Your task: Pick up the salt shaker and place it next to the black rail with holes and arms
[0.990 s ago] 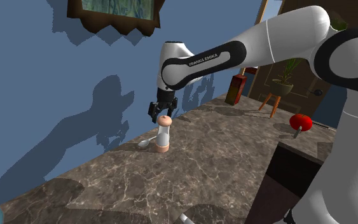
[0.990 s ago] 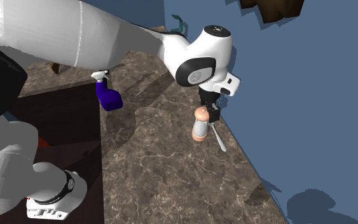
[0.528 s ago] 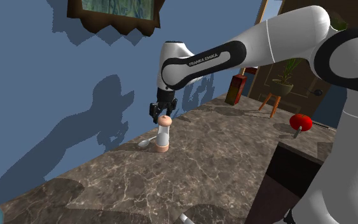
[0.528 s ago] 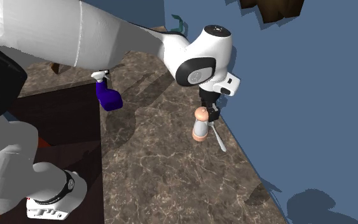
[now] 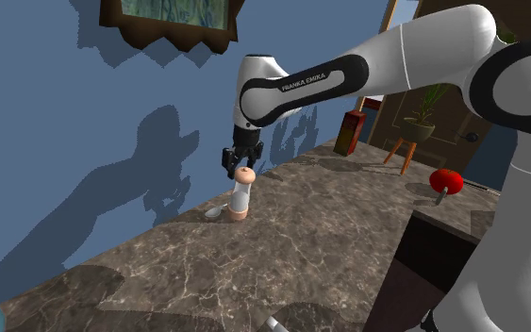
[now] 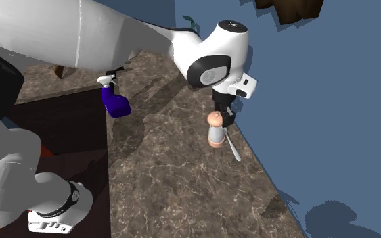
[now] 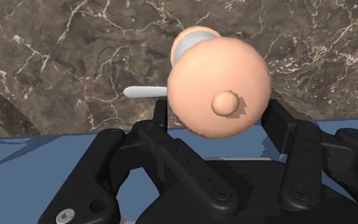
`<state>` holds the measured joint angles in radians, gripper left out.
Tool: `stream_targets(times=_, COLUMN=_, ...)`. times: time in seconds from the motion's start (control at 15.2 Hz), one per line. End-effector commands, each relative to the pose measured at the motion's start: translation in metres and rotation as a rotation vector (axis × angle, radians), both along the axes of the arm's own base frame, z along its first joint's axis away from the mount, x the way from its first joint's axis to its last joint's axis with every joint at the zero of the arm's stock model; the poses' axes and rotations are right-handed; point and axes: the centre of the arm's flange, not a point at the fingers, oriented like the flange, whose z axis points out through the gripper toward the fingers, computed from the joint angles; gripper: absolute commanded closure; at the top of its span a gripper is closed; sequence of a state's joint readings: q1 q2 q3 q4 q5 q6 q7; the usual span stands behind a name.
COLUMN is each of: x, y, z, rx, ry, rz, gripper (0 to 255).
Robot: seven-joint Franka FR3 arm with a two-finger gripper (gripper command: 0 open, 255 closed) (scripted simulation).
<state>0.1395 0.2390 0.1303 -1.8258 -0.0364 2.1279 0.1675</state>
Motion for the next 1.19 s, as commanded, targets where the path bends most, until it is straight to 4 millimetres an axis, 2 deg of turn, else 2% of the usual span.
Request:
stream_targets(times=0.0, x=0.0, y=0.0, z=0.011, rx=0.0, ry=0.0, rz=0.0, gripper=255)
stream_targets(times=1.12, x=0.0, y=0.0, z=0.101, rx=0.0, ry=0.0, rz=0.0, gripper=255)
